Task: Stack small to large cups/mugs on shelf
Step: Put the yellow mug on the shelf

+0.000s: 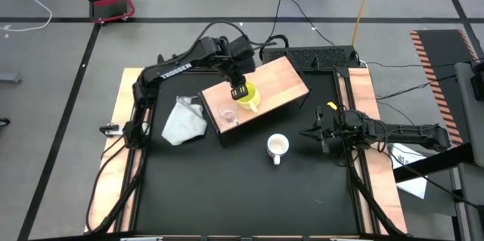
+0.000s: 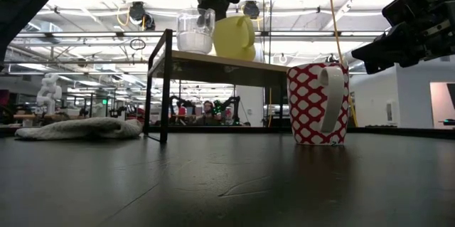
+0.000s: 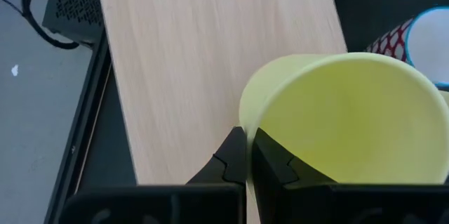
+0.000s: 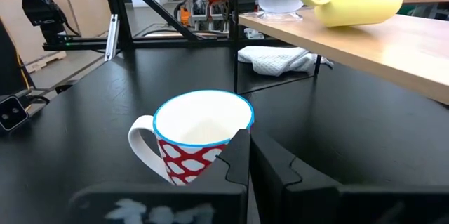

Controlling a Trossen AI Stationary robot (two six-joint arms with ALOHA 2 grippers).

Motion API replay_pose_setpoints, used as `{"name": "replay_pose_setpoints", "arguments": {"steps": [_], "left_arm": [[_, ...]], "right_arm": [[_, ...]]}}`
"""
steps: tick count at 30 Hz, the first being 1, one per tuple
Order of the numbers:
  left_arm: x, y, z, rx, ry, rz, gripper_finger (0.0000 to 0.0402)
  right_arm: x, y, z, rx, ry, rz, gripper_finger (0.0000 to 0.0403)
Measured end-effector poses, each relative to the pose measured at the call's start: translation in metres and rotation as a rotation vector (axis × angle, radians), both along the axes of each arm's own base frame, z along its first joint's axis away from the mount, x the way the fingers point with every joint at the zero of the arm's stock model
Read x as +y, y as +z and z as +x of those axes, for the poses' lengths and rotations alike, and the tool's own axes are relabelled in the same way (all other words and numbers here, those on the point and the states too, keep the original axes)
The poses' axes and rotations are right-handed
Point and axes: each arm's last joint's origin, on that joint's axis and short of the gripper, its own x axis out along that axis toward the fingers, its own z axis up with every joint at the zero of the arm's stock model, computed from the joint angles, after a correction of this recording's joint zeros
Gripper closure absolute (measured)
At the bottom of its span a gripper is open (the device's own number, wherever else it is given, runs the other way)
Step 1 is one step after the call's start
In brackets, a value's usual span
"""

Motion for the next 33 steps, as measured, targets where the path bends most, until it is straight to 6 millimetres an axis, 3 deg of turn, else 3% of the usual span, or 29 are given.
{"name": "replay_pose_setpoints", "arguments": {"steps": [17,26,33], "left_arm": [[0.000,-0.001,0.000,0.022,-0.020,0.055,0.0382],[-0.006,0.022,-0.001,-0.033,-0.007,0.132,0.0382],[-0.010,0.021,-0.002,-0.017,-0.004,0.107,0.0384]], "right_arm": [[0.000,-0.001,0.000,0.007,0.000,0.000,0.0403],[0.000,-0.001,0.000,0.005,0.000,-0.003,0.0403],[0.000,0.000,0.000,0.005,0.000,-0.001,0.0403]]}}
